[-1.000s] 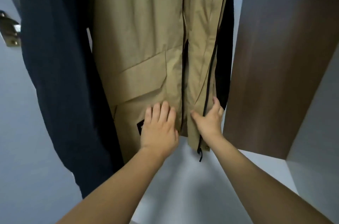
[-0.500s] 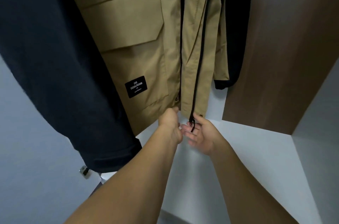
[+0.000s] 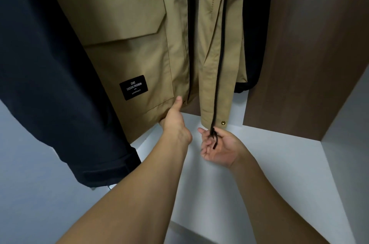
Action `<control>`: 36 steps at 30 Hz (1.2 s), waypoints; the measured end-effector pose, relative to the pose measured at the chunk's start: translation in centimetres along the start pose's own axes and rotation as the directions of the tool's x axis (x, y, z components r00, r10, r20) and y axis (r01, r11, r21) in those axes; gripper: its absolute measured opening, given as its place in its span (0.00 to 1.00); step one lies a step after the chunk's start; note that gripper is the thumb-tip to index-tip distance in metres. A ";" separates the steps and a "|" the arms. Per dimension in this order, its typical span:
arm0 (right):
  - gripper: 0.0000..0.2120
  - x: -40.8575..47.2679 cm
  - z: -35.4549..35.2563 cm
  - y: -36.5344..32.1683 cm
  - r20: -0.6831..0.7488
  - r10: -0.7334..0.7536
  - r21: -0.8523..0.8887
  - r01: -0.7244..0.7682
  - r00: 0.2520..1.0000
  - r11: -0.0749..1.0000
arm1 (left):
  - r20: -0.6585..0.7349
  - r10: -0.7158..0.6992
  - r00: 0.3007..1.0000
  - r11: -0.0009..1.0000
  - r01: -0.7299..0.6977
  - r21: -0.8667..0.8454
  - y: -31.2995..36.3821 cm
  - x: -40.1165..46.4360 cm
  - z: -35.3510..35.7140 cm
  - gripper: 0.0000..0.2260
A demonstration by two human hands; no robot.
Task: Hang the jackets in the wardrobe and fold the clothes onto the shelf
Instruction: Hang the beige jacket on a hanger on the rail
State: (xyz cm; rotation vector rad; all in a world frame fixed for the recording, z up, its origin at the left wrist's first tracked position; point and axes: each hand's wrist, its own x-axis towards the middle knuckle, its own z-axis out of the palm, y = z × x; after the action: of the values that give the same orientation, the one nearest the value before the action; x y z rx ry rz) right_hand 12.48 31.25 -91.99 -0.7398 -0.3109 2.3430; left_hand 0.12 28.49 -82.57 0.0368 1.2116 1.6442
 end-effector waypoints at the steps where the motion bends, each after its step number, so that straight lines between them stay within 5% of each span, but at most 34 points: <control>1: 0.17 -0.2 -0.1 0.0 0.007 -0.010 0.020 0.010 1.000 1.000 | 0.007 0.024 1.000 1.000 -0.024 0.010 0.1 0.2 -0.3 0.38; 8: 0.08 -2.1 -0.6 1.0 0.114 -0.102 0.004 0.103 0.988 0.995 | 0.256 0.144 0.956 0.955 -0.203 0.219 -0.2 0.1 -2.0 0.09; 12: 0.05 -3.2 -1.4 1.5 0.153 -0.151 -0.048 0.160 0.977 0.986 | 0.447 0.155 0.881 0.850 -0.349 0.394 -0.3 -0.6 -3.3 0.11; 18: 0.04 -4.4 -1.7 0.8 0.143 -0.229 -0.112 0.246 0.963 0.963 | 0.529 0.165 0.832 0.811 -0.420 0.407 0.6 -1.7 -4.2 0.15; 25: 0.17 -5.3 -2.5 0.0 0.031 -0.289 -0.142 0.290 0.957 0.946 | 0.649 0.095 0.755 0.736 -0.492 0.465 0.9 -3.1 -3.6 0.10; 30: 0.03 -6.1 -2.2 -0.2 0.070 -0.294 -0.196 0.302 0.953 0.933 | 0.659 0.064 0.749 0.678 -0.517 0.522 0.4 -3.5 -3.3 0.02; 36: 0.03 -5.6 -0.6 0.5 0.135 -0.371 -0.251 0.394 0.919 0.884 | 0.733 0.160 0.661 0.629 -0.640 0.441 0.9 -4.1 -5.4 0.08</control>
State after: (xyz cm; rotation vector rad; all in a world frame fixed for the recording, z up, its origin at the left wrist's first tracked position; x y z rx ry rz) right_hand 16.11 27.23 -90.28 -0.6391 -0.7610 1.9745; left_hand -1.61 21.88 -82.54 1.3699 1.2217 1.2761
